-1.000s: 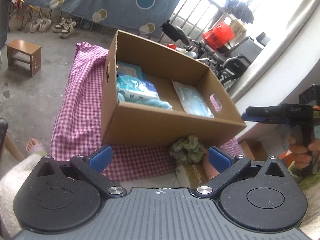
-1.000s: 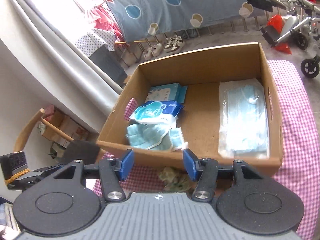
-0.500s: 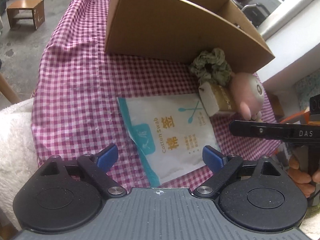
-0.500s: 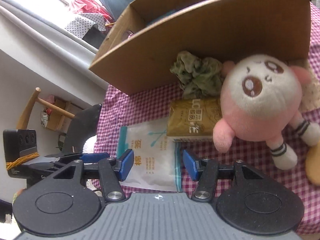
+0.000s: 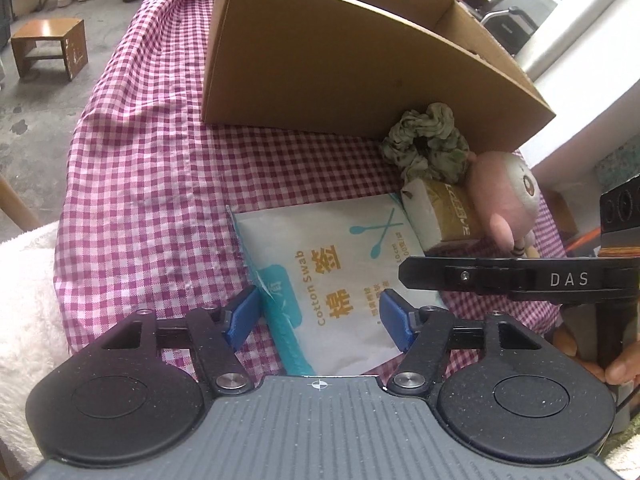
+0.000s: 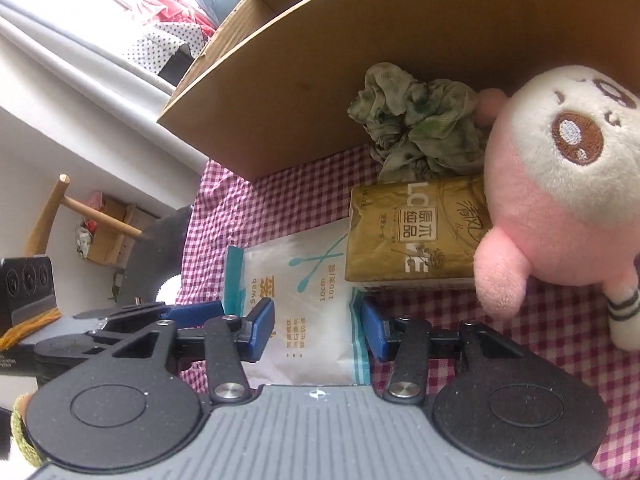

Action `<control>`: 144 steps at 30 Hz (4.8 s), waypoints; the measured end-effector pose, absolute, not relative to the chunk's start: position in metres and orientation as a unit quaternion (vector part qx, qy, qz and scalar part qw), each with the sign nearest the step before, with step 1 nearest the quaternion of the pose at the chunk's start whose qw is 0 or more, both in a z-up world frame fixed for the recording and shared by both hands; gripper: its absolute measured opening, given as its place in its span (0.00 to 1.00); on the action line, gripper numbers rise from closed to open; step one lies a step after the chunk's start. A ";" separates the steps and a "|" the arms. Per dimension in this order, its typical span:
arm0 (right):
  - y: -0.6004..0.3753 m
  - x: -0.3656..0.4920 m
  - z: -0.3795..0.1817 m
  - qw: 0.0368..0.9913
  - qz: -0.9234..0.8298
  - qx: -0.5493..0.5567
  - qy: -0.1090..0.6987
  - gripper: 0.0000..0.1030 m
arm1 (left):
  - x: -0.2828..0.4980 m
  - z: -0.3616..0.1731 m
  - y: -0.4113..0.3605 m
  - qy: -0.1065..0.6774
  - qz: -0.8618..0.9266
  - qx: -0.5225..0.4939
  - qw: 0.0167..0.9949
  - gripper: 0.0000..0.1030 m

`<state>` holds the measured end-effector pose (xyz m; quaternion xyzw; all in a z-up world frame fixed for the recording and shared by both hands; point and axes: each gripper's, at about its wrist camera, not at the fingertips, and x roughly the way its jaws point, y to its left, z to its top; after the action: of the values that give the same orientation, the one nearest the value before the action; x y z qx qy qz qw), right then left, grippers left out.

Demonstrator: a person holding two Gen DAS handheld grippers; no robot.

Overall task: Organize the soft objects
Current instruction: 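Grasp the cotton swab pack with the right gripper and lift it, then place the cotton swab pack into the box and open the right gripper, then move the right gripper to the pink plush toy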

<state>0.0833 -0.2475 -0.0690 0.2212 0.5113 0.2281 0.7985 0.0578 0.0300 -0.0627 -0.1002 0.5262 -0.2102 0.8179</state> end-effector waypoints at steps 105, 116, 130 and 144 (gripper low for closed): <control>-0.254 0.398 -0.030 0.753 0.195 0.035 0.628 0.41 | 0.165 0.052 0.043 0.377 -0.206 -0.144 0.891 0.99; -0.318 0.253 0.083 0.822 0.251 0.137 0.493 0.42 | 0.126 0.051 0.012 0.395 -0.270 -0.125 0.869 1.00; -0.400 0.071 -0.004 0.816 0.176 0.369 0.409 0.99 | 0.110 -0.010 -0.108 0.463 -0.383 0.001 0.800 1.00; -0.429 0.079 -0.092 0.713 0.169 0.547 0.405 0.98 | 0.117 -0.038 -0.173 0.508 -0.423 0.040 0.749 1.00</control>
<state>0.0793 -0.4290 -0.0924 0.5466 0.4051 0.1692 0.7131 0.1167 -0.1726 -0.0381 0.0400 0.5081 -0.4226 0.7494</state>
